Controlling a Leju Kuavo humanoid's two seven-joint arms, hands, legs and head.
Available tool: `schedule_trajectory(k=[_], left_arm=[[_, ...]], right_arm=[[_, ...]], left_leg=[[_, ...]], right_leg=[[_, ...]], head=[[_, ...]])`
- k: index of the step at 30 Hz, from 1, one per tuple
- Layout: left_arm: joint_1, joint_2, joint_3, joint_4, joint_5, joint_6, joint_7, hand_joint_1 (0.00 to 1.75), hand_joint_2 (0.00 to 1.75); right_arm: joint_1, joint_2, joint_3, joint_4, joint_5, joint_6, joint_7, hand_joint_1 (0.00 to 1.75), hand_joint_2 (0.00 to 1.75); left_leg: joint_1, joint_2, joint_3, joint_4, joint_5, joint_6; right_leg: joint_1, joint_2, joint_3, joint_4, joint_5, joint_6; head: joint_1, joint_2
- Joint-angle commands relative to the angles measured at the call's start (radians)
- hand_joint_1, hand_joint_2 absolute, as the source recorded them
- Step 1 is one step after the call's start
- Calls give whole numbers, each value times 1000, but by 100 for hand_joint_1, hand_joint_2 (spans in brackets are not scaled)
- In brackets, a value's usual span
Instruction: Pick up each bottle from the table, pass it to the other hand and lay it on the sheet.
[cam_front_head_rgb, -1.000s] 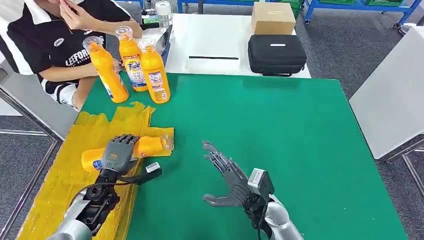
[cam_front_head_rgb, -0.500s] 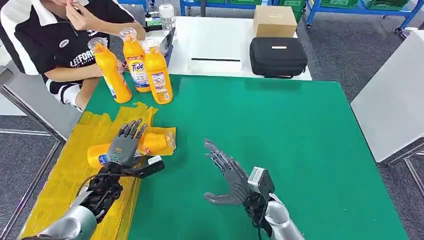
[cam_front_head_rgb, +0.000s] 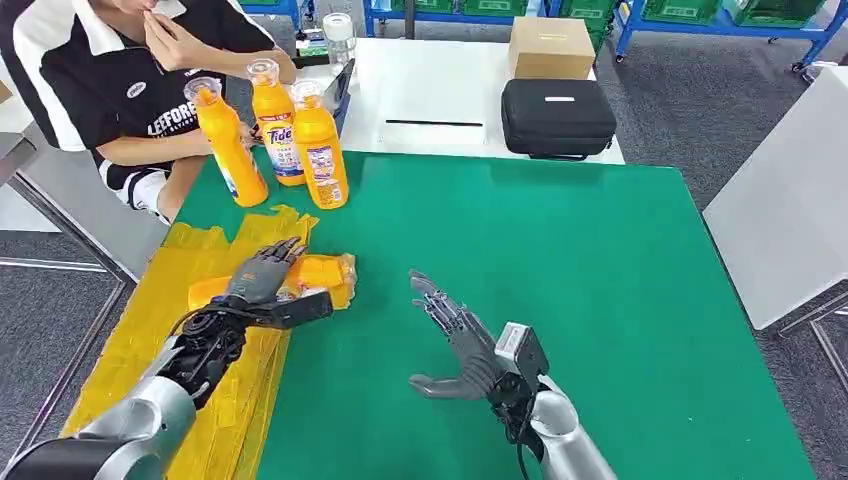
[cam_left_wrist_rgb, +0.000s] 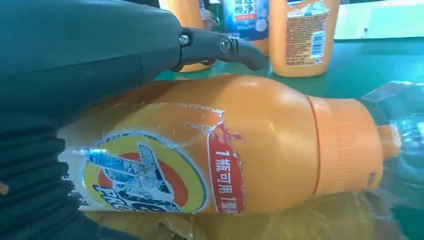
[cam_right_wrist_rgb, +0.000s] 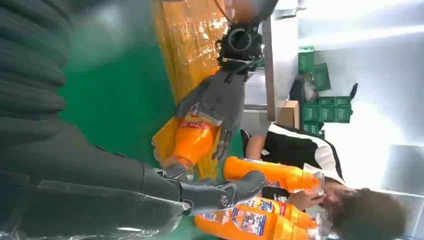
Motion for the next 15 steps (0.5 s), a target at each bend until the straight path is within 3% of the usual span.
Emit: schedule_trajectory(k=[1, 3, 15], left_arm=[[49, -26, -37, -22, 95, -60, -36, 0, 0], [56, -32, -33, -64, 173, -113, -87, 0, 0], [65, -28, -56, -94, 197, -134, -74, 0, 0]], right_arm=[[-39, 16, -40, 86, 17, 17, 5, 0, 175], [-37, 18, -45, 87, 20, 17, 10, 0, 175], [-36, 18, -47, 89, 22, 18, 10, 0, 175]], left_leg=[[0, 3, 1, -1, 0, -2], [0, 4, -1, -1, 0, -2], [0, 3, -2, -1, -1, -2]], right_leg=[[0, 2, 0, -1, 0, 0], [0, 2, -1, -2, 1, 0], [0, 2, -3, -1, 0, 0]], head=[[0, 0], [0, 0], [0, 0]])
